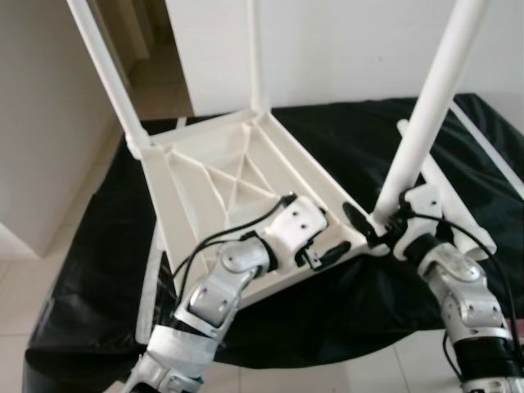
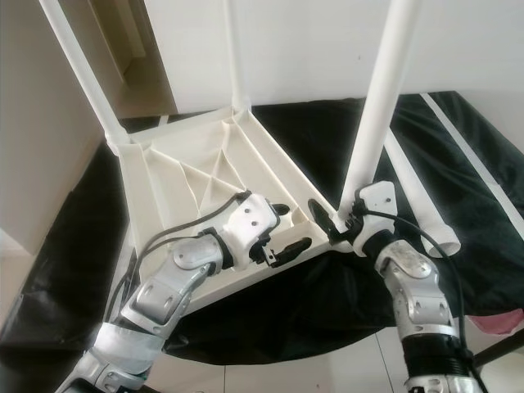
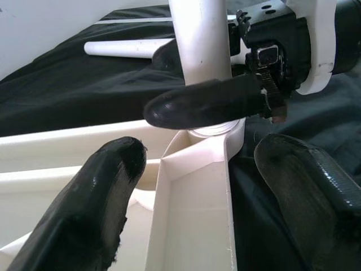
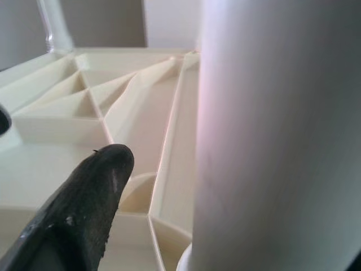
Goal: Building children table
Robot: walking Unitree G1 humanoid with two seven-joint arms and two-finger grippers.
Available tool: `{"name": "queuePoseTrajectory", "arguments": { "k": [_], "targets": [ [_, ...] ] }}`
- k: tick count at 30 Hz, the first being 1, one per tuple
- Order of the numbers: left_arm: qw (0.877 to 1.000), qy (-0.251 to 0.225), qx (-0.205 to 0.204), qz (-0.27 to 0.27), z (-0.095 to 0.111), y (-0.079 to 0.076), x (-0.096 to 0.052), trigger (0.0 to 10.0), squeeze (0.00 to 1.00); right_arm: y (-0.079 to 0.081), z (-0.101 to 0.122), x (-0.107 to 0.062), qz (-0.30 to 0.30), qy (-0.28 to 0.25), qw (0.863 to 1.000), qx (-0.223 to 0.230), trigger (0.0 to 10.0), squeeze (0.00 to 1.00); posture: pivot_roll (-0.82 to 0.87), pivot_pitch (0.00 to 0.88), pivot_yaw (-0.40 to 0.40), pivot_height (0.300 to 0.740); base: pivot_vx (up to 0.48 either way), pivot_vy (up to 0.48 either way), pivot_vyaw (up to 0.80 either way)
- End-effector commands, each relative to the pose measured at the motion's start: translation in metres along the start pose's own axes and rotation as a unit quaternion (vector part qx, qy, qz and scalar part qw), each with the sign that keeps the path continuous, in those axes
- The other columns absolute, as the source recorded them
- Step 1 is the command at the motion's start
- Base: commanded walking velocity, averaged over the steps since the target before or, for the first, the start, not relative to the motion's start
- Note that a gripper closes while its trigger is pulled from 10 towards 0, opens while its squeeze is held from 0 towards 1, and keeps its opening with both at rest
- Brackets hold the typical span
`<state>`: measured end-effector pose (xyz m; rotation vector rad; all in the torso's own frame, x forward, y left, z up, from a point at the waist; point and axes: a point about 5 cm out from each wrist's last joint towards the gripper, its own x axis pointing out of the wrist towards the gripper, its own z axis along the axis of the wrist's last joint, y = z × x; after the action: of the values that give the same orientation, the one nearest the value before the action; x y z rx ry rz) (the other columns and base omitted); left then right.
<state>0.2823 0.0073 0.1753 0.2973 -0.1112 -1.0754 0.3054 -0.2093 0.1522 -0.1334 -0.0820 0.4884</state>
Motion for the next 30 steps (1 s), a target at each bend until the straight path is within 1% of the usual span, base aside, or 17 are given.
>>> {"name": "queuePoseTrajectory", "arguments": {
  "k": [1,2,4,5,7,8,9,10,11,12,13,23,24,25,26,27,30],
  "targets": [
    [1.0,0.012,0.004,0.026,-0.002,0.002,0.001,10.0,0.0,0.006,-0.006,0.003,0.029,0.01,1.0,-0.001,10.0,0.0,-0.08,0.004,0.066,0.74,0.0,0.0,0.0],
    [1.0,0.005,0.004,0.013,-0.001,-0.003,0.002,10.0,0.0,-0.003,-0.008,0.004,0.041,0.023,0.999,-0.016,10.0,0.0,-0.08,0.007,0.061,0.74,0.0,0.0,0.0],
    [1.0,0.005,0.004,0.013,-0.001,-0.003,0.002,10.0,0.0,-0.003,-0.008,0.004,0.041,0.023,0.999,-0.016,10.0,0.0,-0.08,0.007,0.061,0.74,0.0,0.0,0.0],
    [1.0,0.001,0.001,0.006,-0.001,-0.005,0.002,10.0,0.0,-0.007,-0.008,0.006,0.044,0.027,0.998,-0.024,10.0,0.0,-0.08,0.008,0.061,0.74,0.0,0.0,0.0],
    [1.0,0.006,0.018,-0.003,-0.003,-0.007,0.002,10.0,0.0,-0.018,-0.006,0.009,0.055,0.039,0.997,-0.038,10.0,0.0,-0.07,0.009,0.057,0.74,0.0,0.0,0.0],
    [1.0,0.006,0.018,-0.003,-0.003,-0.007,0.002,10.0,0.0,-0.018,-0.006,0.009,0.055,0.039,0.997,-0.038,10.0,0.0,-0.07,0.009,0.057,0.74,0.0,0.0,0.0],
    [1.0,0.01,0.025,-0.005,-0.004,-0.008,0.002,10.0,0.0,-0.023,-0.005,0.01,0.054,0.042,0.997,-0.042,8.4,0.0,-0.07,0.011,0.051,0.74,0.0,0.0,0.0],
    [1.0,0.01,0.025,-0.005,-0.004,-0.008,0.002,10.0,0.0,-0.023,-0.005,0.01,0.054,0.042,0.997,-0.042,8.4,0.0,-0.07,0.011,0.051,0.74,0.0,0.0,0.0],
    [0.999,0.012,0.03,-0.005,-0.004,-0.008,0.002,10.0,0.0,-0.026,-0.005,0.01,0.059,0.046,0.996,-0.046,1.8,0.0,-0.06,0.012,0.047,0.74,0.0,0.0,0.0],
    [0.999,0.012,0.03,-0.005,-0.004,-0.008,0.002,10.0,0.0,-0.026,-0.005,0.01,0.059,0.046,0.996,-0.046,1.8,0.0,-0.06,0.012,0.047,0.74,0.0,0.0,0.0],
    [0.999,0.013,0.032,-0.003,-0.004,-0.008,0.002,10.0,0.0,-0.029,-0.005,0.01,0.06,0.049,0.996,-0.047,0.0,0.0,-0.06,0.013,0.042,0.74,0.0,0.0,0.0],
    [0.999,0.015,0.035,0.009,-0.003,-0.004,0.001,10.0,0.0,-0.031,-0.019,-0.001,0.074,0.066,0.994,-0.036,0.0,0.0,-0.06,0.03,0.035,0.74,0.0,0.0,0.0],
    [0.999,0.015,0.036,0.009,-0.003,-0.004,0.001,10.0,0.0,-0.031,-0.021,-0.003,0.071,0.067,0.995,-0.033,0.5,0.0,-0.06,0.035,0.037,0.74,0.0,0.0,0.0],
    [0.999,0.015,0.037,0.009,-0.002,-0.004,0.001,10.0,0.0,-0.031,-0.023,-0.004,0.069,0.069,0.995,-0.029,4.4,0.0,-0.06,0.036,0.038,0.74,0.0,0.0,0.0],
    [0.999,0.015,0.037,0.009,-0.002,-0.004,0.001,10.0,0.0,-0.031,-0.023,-0.004,0.069,0.069,0.995,-0.029,4.4,0.0,-0.06,0.036,0.038,0.74,0.0,0.0,0.0],
    [0.999,0.015,0.037,0.008,-0.003,-0.004,0.001,10.0,0.0,-0.031,-0.025,-0.006,0.07,0.071,0.995,-0.027,10.0,0.0,-0.06,0.038,0.039,0.74,0.0,0.0,0.0],
    [0.999,0.018,0.038,0.005,-0.004,-0.005,0.001,10.0,0.0,-0.029,-0.027,-0.008,0.065,0.073,0.995,-0.018,10.0,0.0,-0.06,0.044,0.041,0.74,0.0,0.0,0.0]
  ]
}}
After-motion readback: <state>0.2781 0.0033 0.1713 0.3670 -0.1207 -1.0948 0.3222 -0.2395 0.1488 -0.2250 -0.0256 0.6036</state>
